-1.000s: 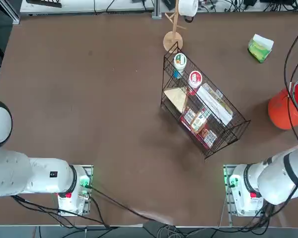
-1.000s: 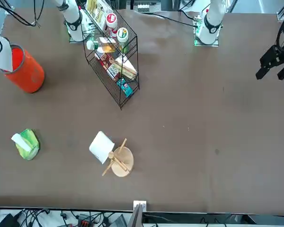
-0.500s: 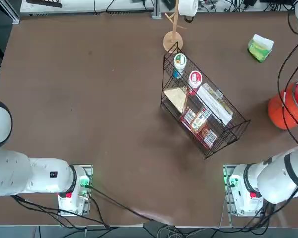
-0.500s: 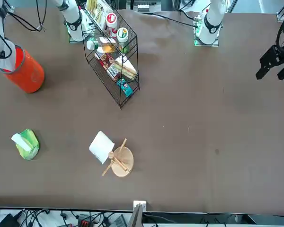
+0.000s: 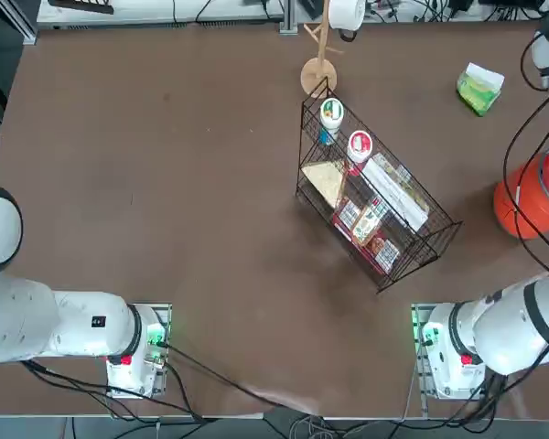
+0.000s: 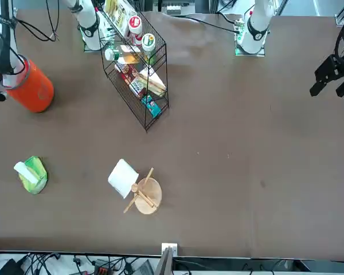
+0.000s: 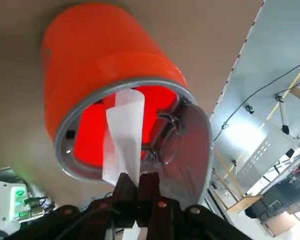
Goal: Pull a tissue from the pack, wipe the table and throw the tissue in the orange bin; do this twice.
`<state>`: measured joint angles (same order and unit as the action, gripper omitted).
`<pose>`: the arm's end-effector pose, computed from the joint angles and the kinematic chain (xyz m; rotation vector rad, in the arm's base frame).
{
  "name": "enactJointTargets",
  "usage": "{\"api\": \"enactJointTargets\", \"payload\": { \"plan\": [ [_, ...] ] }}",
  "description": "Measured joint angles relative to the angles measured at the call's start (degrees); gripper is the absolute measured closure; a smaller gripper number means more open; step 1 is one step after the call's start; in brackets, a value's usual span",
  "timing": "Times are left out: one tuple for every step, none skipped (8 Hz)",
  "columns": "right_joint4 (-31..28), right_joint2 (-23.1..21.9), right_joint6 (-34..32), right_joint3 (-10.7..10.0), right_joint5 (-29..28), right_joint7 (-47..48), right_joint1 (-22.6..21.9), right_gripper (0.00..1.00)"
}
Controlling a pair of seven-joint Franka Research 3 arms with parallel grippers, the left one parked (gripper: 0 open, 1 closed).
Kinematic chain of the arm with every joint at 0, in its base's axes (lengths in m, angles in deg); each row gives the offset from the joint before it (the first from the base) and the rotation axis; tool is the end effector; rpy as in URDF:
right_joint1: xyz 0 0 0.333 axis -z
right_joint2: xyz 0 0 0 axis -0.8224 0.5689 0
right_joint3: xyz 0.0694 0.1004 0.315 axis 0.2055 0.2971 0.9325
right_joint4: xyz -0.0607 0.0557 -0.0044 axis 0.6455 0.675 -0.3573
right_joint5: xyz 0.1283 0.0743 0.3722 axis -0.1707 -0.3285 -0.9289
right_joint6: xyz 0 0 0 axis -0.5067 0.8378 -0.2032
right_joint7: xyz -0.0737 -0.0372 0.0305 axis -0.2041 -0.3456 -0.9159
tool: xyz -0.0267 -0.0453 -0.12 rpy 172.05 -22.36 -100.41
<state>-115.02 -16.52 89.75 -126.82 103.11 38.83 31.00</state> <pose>0.4481 -0.2376 0.3967 2.5783 -0.0468 -0.8630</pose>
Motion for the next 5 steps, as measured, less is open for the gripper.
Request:
{"api": "enactJointTargets", "payload": {
  "plan": [
    [-1.0,0.0,1.6,0.0,0.0,0.0,0.4,0.94],
    [-1.6,0.1,2.7,0.0,0.1,0.0,0.6,0.83],
    [-1.9,0.3,3.2,0.0,0.1,0.0,0.7,0.63],
    [-1.9,0.3,3.6,0.1,0.1,0.0,0.7,0.43],
    [-1.7,0.3,3.8,0.2,0.1,0.1,0.6,0.25]
  ]
}}
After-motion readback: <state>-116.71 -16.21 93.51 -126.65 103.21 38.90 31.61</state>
